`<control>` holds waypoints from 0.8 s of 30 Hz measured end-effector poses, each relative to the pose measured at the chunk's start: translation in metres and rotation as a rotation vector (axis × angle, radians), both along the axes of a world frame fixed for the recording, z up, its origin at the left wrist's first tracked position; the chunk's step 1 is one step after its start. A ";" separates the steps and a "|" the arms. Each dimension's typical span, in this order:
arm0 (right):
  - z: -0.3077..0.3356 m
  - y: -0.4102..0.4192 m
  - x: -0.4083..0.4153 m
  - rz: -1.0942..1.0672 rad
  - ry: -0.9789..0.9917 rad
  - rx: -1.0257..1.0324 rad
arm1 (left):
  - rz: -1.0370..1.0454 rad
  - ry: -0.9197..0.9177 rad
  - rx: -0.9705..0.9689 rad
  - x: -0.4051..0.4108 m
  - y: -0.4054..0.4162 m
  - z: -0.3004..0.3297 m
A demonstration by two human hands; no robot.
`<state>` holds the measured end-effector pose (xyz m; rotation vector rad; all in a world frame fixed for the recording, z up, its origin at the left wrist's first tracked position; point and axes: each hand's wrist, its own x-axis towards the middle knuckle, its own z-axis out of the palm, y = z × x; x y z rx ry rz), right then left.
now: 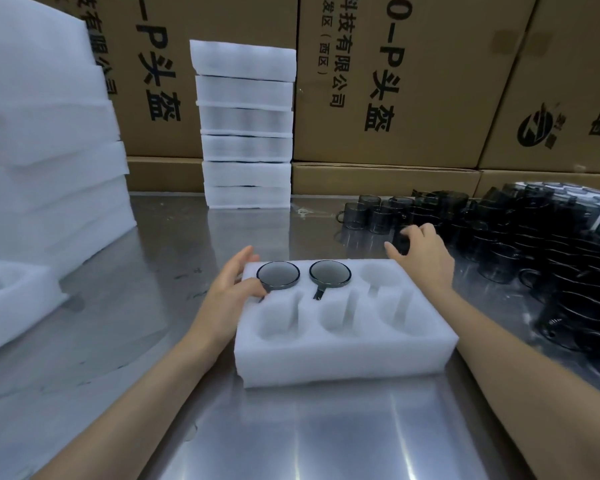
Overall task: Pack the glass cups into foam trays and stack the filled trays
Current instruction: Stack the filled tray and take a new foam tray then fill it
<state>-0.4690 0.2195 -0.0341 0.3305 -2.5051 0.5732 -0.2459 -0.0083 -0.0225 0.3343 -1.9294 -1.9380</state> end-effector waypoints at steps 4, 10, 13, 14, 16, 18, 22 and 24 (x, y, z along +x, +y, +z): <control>0.003 0.008 0.019 -0.062 0.033 -0.043 | 0.005 0.015 0.044 0.002 -0.002 0.002; 0.002 0.027 0.056 -0.016 -0.016 -0.161 | 0.007 0.012 0.087 0.007 -0.005 0.003; 0.001 0.038 0.073 0.050 -0.087 -0.293 | 0.001 -0.005 0.071 0.010 -0.006 0.003; 0.002 0.040 0.079 0.078 -0.090 -0.385 | -0.001 -0.009 0.059 0.012 -0.006 0.004; 0.007 0.043 0.091 0.136 -0.082 -0.576 | -0.009 -0.018 0.029 0.015 -0.006 0.004; 0.017 0.041 0.102 0.205 -0.047 -0.665 | -0.019 -0.028 -0.005 0.018 -0.006 0.005; 0.041 0.026 0.125 0.466 0.014 -0.604 | -0.023 -0.034 -0.043 0.020 -0.005 0.006; 0.047 0.017 0.133 0.612 -0.017 -0.513 | -0.020 -0.039 -0.054 0.021 -0.005 0.006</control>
